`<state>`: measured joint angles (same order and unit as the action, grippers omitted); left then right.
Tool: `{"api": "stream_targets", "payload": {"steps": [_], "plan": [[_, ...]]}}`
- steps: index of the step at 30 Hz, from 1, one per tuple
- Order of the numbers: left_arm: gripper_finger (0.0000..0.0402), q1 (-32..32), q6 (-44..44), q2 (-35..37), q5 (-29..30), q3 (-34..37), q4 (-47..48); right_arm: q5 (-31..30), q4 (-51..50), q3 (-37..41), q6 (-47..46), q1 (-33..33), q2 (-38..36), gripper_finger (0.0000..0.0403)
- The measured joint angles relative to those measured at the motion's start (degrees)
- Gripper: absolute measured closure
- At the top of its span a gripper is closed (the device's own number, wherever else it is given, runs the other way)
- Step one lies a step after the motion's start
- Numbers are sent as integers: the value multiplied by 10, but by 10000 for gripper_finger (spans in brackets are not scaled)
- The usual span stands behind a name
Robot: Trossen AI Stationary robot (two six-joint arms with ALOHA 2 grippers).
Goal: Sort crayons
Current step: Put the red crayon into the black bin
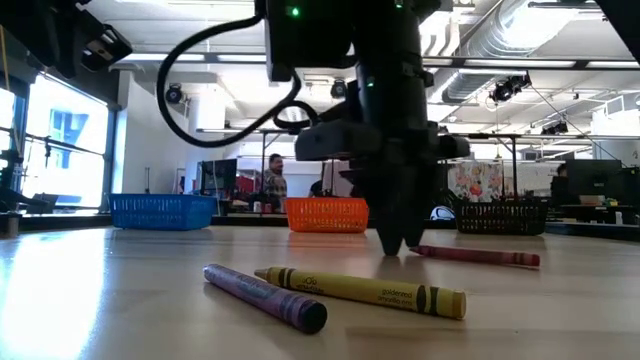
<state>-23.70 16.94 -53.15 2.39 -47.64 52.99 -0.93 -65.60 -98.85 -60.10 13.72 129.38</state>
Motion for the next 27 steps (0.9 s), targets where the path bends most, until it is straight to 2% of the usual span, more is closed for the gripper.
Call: {"api": "stream_targets", "payload": {"steps": [19, 27], "plan": [[337, 0, -7, 0, 9, 0, 4, 87, -108, 5, 33, 2, 4, 291], [337, 0, -7, 0, 9, 0, 10, 93, -112, 5, 81, 5, 5, 291]]}}
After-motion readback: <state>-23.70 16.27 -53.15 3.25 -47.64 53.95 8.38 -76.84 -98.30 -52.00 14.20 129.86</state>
